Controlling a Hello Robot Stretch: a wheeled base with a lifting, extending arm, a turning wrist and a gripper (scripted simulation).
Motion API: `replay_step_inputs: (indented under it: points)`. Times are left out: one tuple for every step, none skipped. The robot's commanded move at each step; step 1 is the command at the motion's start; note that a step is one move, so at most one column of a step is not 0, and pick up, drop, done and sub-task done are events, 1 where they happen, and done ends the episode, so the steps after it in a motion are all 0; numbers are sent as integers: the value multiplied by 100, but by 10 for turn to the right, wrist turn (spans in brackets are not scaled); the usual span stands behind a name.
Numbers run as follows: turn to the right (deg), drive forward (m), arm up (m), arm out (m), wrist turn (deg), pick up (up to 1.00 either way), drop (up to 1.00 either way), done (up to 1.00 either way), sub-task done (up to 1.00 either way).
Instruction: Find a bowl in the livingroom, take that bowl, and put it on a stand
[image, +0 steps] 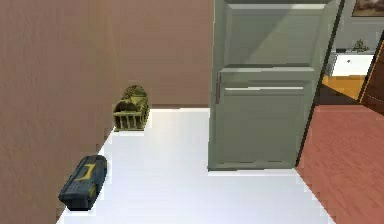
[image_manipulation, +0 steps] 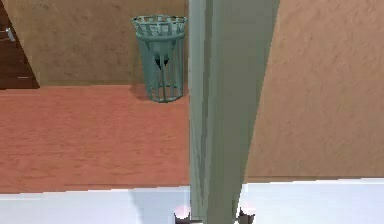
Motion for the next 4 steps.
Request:
replay_step_inputs:
  points:
    - [0, 30, 0, 0, 0, 0, 0, 0, 0]
    - [450, 0, 0, 0, 0, 0, 0, 0, 0]
    - [120, 0, 0, 0, 0, 0, 0, 0, 0]
    - [0, 100, 0, 0, 0, 0, 0, 0, 0]
